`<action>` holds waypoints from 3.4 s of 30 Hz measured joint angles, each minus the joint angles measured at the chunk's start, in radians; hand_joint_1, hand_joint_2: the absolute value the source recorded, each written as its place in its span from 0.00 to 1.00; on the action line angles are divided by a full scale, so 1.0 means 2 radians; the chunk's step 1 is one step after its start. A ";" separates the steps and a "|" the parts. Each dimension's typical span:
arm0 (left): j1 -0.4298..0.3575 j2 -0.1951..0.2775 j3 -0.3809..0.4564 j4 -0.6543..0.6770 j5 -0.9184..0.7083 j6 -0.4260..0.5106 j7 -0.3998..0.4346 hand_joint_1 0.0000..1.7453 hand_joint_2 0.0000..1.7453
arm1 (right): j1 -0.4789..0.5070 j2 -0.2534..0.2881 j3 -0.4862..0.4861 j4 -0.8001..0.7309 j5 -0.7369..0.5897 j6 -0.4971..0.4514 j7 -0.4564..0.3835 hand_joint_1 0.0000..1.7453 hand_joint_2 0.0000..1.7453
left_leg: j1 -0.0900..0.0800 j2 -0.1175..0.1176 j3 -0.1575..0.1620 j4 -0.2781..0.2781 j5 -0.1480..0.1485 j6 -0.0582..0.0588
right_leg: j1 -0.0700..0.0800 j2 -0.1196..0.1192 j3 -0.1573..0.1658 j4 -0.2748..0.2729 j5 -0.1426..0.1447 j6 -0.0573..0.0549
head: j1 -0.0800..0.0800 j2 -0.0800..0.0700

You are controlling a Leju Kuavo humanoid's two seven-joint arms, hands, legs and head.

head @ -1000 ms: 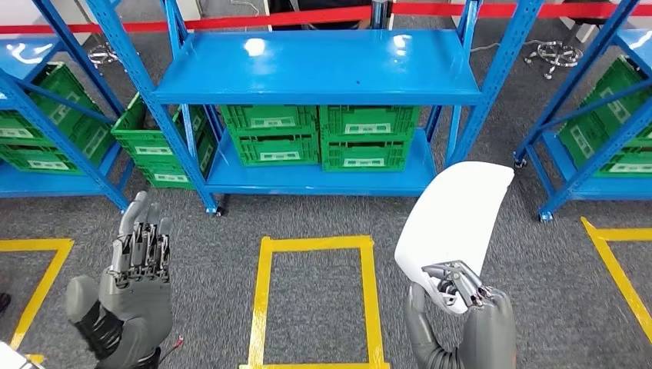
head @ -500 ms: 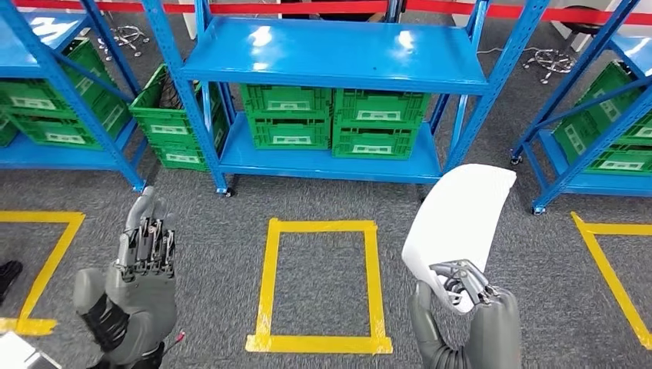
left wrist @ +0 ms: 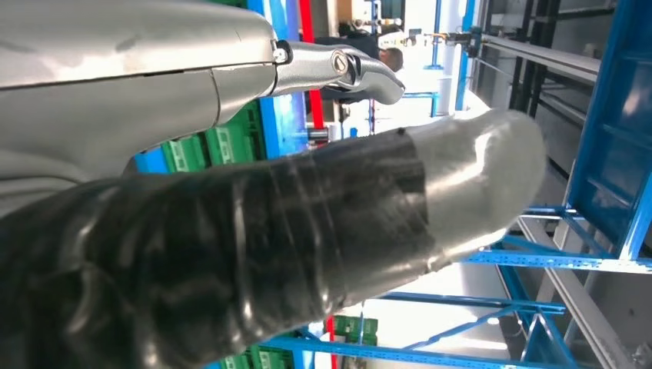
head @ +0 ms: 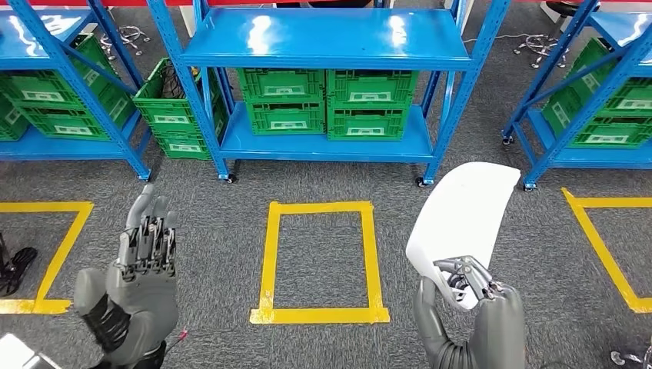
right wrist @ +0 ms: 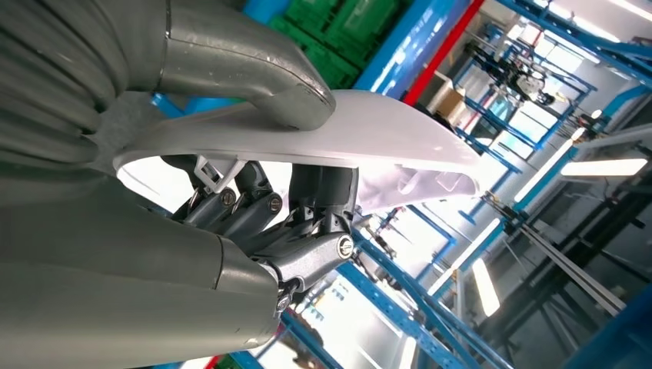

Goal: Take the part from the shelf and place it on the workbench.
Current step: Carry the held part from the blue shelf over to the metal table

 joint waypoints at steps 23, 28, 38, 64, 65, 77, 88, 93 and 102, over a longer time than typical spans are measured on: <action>-0.003 -0.005 -0.001 0.001 -0.007 0.001 -0.002 0.00 0.00 | 0.004 -0.004 -0.005 -0.001 -0.001 0.000 -0.003 1.00 1.00 | -0.008 0.003 0.084 -0.131 0.041 0.023 | 0.005 0.003 -0.002 0.019 -0.010 0.011 | 0.018 0.000; -0.004 -0.005 -0.001 0.001 -0.009 0.001 -0.002 0.00 0.00 | 0.004 -0.004 -0.005 -0.001 -0.001 0.000 -0.003 1.00 1.00 | -0.007 0.004 0.084 -0.132 0.043 0.022 | 0.006 0.003 -0.003 0.018 -0.009 0.014 | 0.015 0.000; -0.004 -0.005 -0.001 0.000 -0.009 0.001 -0.002 0.00 0.00 | 0.004 -0.004 -0.006 -0.001 -0.002 0.001 -0.001 1.00 1.00 | -0.007 0.004 0.081 -0.142 0.051 0.029 | 0.004 0.003 -0.003 0.013 -0.003 0.018 | 0.010 0.000; -0.005 -0.008 -0.003 0.000 -0.011 0.001 0.002 0.00 0.00 | 0.004 -0.009 -0.006 -0.001 -0.004 0.001 0.005 1.00 1.00 | 0.002 -0.001 0.079 -0.095 0.020 0.012 | 0.001 0.008 -0.034 0.020 0.020 0.006 | 0.002 0.000; -0.005 -0.008 -0.003 0.000 -0.011 0.001 0.002 0.00 0.00 | 0.004 -0.009 -0.006 -0.001 -0.004 0.001 0.005 1.00 1.00 | -0.001 0.000 0.094 -0.122 0.024 0.016 | 0.001 0.008 -0.035 0.020 0.022 0.009 | 0.002 0.000; -0.005 -0.009 -0.003 0.000 -0.011 0.001 0.004 0.00 0.00 | 0.007 -0.011 -0.006 -0.001 -0.006 0.000 0.006 1.00 1.00 | -0.001 0.001 0.074 -0.144 0.065 0.028 | -0.003 0.007 -0.054 0.128 -0.051 0.035 | 0.023 0.000; -0.005 -0.009 -0.004 0.001 -0.011 0.001 0.004 0.00 0.00 | 0.006 -0.012 -0.006 -0.001 -0.006 0.000 0.006 1.00 1.00 | 0.001 0.000 0.022 -0.058 0.020 0.000 | -0.001 0.004 0.007 0.011 -0.009 0.002 | 0.017 0.000; -0.004 -0.009 -0.004 0.002 -0.011 0.002 0.004 0.00 0.00 | 0.007 -0.012 -0.006 0.000 -0.007 0.000 0.006 1.00 1.00 | 0.002 0.001 0.035 -0.040 0.021 0.003 | 0.001 0.003 -0.004 0.012 0.000 0.004 | 0.007 0.000; -0.005 -0.010 -0.004 0.002 -0.011 0.001 0.004 0.00 0.00 | 0.008 -0.013 -0.006 0.000 -0.008 0.000 0.006 1.00 1.00 | -0.002 0.000 0.093 -0.150 0.056 0.030 | 0.000 -0.003 -0.026 0.049 -0.022 0.025 | 0.007 0.000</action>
